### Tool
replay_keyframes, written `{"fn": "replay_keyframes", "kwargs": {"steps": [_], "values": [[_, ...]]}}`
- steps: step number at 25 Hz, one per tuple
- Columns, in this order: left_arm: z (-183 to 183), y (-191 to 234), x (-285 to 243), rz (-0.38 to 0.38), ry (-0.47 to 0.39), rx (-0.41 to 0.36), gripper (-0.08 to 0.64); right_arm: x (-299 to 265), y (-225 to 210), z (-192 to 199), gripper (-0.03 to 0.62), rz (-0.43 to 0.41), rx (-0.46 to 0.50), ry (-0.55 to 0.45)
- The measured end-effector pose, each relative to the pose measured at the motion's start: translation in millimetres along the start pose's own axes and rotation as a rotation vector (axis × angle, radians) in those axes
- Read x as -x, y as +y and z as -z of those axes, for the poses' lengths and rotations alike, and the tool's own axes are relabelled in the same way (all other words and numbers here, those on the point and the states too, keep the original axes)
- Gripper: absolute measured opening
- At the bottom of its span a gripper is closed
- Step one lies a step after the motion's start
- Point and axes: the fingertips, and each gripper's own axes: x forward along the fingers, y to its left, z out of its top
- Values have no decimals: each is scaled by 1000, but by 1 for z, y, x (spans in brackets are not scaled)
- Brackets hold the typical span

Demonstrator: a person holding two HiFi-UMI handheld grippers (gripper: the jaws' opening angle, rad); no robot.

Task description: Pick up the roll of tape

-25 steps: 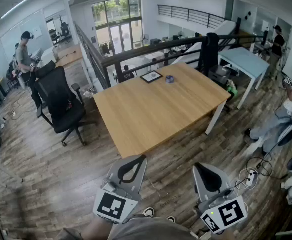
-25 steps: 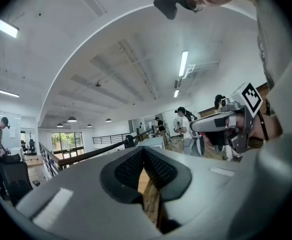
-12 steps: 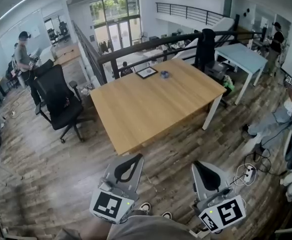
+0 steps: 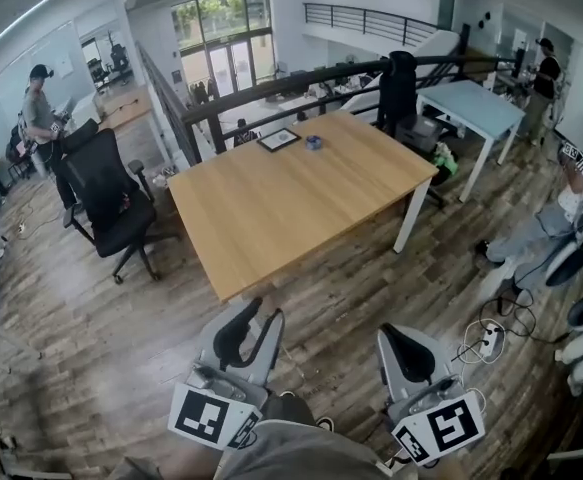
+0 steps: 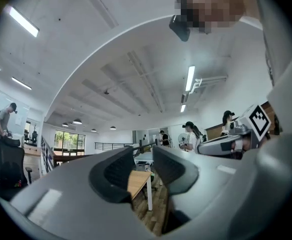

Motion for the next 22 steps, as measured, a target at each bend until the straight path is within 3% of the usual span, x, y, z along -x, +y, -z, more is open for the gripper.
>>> {"fn": "replay_keyframes", "kwargs": {"steps": [1,4,12,22], "values": [[-3,1,-2,-14,-8,-4,160,3,-5,-1,18,14,-15,-9],[-6,3,-10,-53,-12,-35,216,10,-19,-2,18,35,-34,-18],[11,19,-38,-86,20,-15,224,-5,-40,10,18,26,-16,5],[39,56,-97,-89,79,-8,222,-75,-82,17,18,-1,-11,34]]}}
